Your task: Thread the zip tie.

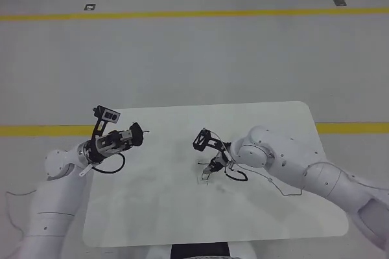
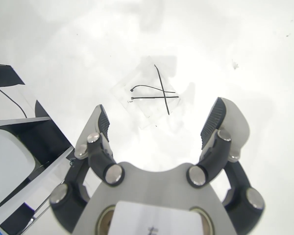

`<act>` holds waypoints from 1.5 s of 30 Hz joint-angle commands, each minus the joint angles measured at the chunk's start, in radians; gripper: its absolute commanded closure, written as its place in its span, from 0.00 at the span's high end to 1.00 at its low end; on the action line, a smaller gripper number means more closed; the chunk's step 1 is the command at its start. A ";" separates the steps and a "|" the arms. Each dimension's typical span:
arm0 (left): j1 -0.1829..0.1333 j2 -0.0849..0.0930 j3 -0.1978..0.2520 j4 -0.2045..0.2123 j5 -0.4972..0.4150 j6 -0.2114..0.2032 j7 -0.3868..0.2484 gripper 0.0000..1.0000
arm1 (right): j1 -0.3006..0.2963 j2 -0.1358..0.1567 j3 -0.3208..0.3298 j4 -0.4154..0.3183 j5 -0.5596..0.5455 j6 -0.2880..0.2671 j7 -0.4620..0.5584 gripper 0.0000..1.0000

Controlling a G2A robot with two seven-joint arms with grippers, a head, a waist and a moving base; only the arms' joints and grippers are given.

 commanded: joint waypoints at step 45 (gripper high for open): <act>-0.002 -0.003 0.000 0.001 -0.012 0.000 0.000 0.00 | -0.092 -0.085 0.028 -0.084 -0.407 -0.046 0.126 0.15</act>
